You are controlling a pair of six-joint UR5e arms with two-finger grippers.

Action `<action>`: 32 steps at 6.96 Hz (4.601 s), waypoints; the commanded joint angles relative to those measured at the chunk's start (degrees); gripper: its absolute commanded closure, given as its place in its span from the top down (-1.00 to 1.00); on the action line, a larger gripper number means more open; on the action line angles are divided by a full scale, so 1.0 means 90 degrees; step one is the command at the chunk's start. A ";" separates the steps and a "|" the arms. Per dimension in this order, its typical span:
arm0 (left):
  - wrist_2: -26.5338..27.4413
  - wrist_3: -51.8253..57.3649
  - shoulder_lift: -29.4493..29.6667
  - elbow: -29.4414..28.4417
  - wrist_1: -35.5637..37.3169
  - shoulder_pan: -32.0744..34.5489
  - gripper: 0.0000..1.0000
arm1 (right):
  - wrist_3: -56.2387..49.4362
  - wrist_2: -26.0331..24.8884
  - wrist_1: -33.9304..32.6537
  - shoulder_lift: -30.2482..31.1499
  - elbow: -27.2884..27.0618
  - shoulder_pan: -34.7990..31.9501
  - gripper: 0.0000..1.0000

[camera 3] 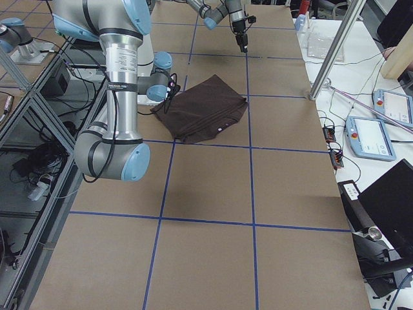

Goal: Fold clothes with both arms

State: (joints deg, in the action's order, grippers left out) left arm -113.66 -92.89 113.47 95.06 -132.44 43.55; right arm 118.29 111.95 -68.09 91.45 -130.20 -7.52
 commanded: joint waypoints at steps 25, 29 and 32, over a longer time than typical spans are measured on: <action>0.0080 0.0731 0.1085 -0.1228 0.0037 0.0112 0.11 | -0.2004 -0.1237 -0.1510 -0.2932 0.2443 -0.1576 1.00; 0.0080 0.0712 0.1083 -0.1226 0.0047 0.0103 0.16 | -0.3482 -0.1276 -0.2190 -0.3062 0.2797 -0.1244 1.00; 0.0080 0.0712 0.1083 -0.1226 0.0047 0.0093 0.16 | -0.3904 -0.1247 -0.2396 -0.2722 0.2738 -0.1244 1.00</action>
State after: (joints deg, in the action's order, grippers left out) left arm -112.94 -86.48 123.20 84.02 -132.03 44.44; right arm 84.36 100.52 -89.17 65.48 -105.25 -18.51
